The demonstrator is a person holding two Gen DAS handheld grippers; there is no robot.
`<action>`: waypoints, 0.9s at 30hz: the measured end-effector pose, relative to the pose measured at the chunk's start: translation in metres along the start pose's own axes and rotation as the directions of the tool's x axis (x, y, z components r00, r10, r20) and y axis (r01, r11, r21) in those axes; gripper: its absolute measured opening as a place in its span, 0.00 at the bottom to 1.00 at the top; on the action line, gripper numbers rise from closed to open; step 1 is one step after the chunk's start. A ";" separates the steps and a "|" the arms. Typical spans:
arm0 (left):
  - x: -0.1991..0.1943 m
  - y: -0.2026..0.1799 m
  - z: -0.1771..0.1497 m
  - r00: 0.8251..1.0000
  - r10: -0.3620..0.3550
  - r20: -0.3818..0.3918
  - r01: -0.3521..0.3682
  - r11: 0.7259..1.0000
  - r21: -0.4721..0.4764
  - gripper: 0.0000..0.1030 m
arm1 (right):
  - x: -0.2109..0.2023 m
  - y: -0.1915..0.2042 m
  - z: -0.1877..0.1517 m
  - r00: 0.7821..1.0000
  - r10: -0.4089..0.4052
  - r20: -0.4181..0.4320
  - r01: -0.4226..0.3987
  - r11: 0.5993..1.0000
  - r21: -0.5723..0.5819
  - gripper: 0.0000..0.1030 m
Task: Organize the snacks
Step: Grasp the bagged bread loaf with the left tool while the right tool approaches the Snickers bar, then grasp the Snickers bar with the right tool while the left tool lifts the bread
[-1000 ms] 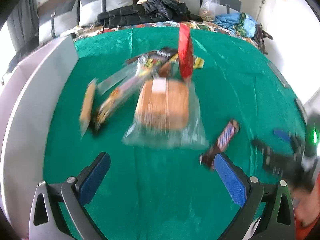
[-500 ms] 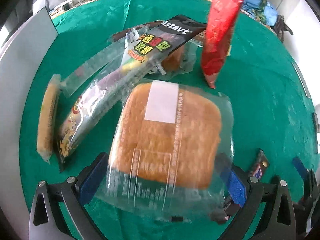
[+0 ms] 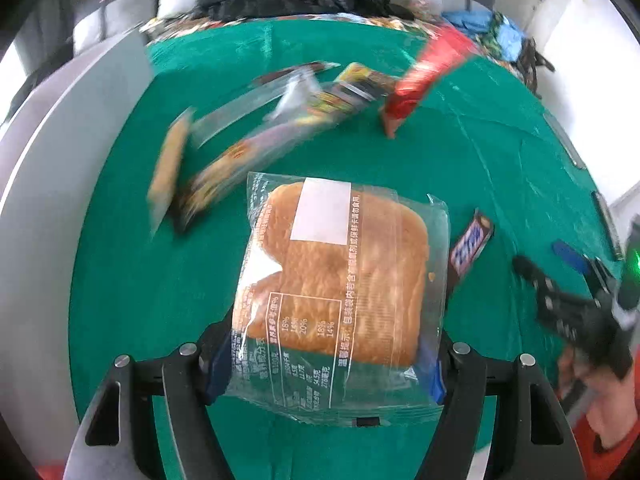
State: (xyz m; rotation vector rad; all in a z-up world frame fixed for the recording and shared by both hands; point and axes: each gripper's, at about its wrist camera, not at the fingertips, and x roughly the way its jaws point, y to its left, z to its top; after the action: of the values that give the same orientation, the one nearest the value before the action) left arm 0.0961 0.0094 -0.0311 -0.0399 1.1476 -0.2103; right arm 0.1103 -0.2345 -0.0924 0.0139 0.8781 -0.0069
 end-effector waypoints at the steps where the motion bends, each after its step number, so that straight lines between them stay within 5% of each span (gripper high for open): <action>1: -0.002 0.006 -0.005 1.000 0.002 0.002 -0.001 1.000 -0.017 0.70 | 0.000 0.000 0.000 1.000 0.000 0.000 0.000 1.000 0.000 0.92; 8: 0.006 0.047 -0.034 0.999 0.044 0.007 -0.043 0.988 -0.147 0.71 | 0.000 0.000 0.000 1.000 0.000 0.001 0.000 1.000 0.000 0.92; 18: 0.020 0.036 -0.031 0.993 0.110 0.029 -0.107 0.990 -0.090 0.75 | 0.000 0.000 0.000 1.000 0.000 0.002 0.000 1.000 0.001 0.92; 27: 0.028 0.028 -0.033 0.986 0.164 0.031 -0.162 0.986 -0.041 0.90 | 0.001 -0.001 -0.001 1.000 0.000 0.003 0.000 1.000 0.001 0.92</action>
State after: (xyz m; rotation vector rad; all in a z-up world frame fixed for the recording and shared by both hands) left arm 0.0811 0.0340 -0.0740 0.0169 1.1143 -0.0424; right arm 0.1097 -0.2351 -0.0936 0.0151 0.8748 -0.0074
